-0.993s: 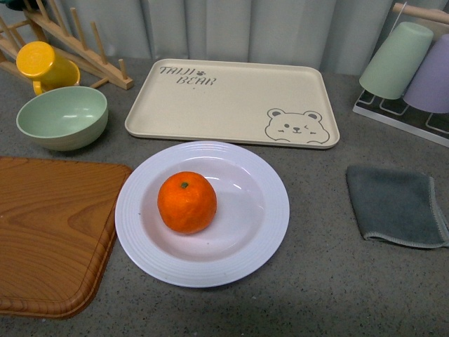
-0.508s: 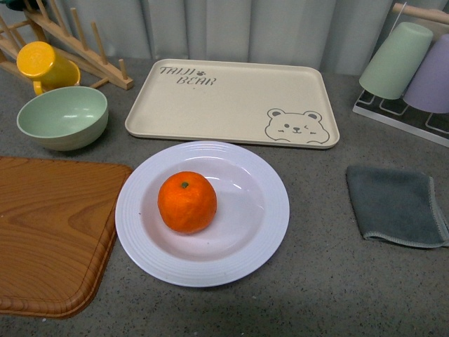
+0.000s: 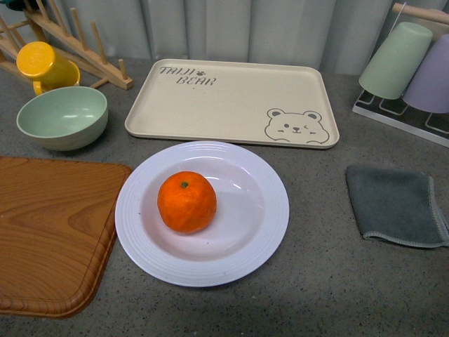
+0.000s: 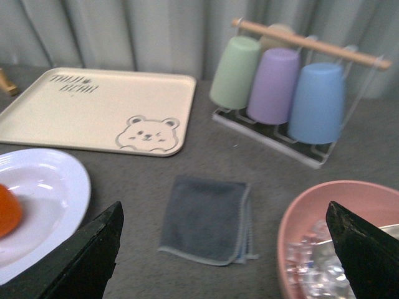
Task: Place orange and plate with both arms
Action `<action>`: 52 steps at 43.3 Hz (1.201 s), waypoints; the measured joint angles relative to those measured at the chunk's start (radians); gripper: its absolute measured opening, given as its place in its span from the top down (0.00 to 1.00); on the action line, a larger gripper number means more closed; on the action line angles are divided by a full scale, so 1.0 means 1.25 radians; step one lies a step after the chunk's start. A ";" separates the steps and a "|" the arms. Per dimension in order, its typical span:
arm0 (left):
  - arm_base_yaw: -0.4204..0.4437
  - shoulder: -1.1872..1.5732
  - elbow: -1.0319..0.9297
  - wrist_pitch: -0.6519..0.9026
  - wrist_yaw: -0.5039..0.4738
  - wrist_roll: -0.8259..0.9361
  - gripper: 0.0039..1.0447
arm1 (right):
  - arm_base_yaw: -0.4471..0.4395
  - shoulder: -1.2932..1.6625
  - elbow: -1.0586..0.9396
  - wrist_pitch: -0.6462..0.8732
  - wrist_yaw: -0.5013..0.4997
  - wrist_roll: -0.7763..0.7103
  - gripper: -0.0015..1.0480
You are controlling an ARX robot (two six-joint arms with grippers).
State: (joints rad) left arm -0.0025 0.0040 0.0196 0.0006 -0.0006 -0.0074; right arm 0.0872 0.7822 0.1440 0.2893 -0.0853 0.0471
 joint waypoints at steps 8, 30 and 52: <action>0.000 0.000 0.000 0.000 0.000 0.002 0.07 | 0.037 0.591 0.158 0.212 -0.240 0.210 0.09; 0.000 0.000 0.000 0.000 0.000 0.002 0.06 | 0.124 1.071 0.408 0.351 -0.479 0.586 0.09; 0.000 0.000 0.000 0.000 0.000 0.002 0.06 | 0.186 1.191 0.539 0.373 -0.481 0.748 0.09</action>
State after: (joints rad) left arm -0.0025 0.0040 0.0196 0.0006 -0.0006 -0.0048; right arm 0.3195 2.2715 0.8177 0.7555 -0.6861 0.9821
